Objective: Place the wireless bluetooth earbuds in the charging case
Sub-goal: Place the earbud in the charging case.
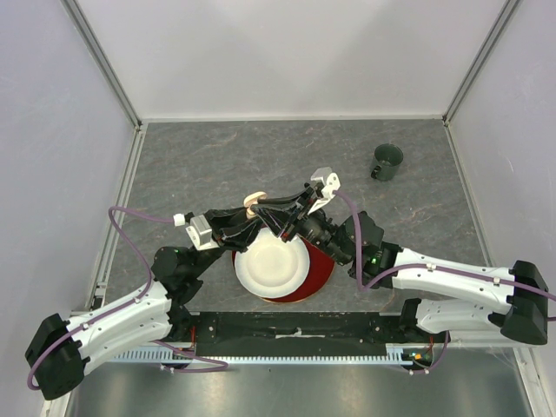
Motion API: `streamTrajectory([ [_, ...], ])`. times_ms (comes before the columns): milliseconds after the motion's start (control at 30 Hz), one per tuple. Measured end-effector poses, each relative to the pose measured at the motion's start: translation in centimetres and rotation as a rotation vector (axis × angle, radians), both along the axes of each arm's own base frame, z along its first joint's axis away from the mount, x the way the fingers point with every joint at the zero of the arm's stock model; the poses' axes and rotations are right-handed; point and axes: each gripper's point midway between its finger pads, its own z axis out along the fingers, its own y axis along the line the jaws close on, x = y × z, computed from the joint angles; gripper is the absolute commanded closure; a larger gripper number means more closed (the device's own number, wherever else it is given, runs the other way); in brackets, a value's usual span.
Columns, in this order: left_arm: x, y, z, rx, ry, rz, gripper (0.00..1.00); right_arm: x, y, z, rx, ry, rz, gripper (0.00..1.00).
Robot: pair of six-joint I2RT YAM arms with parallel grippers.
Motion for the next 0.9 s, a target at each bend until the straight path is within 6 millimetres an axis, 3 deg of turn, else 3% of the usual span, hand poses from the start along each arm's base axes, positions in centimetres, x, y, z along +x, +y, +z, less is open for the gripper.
streamTrajectory([
  [900,0.14,0.18,0.11,-0.007,0.001,0.011,0.98,0.24,0.21,-0.09,-0.074,0.025,-0.028,0.70],
])
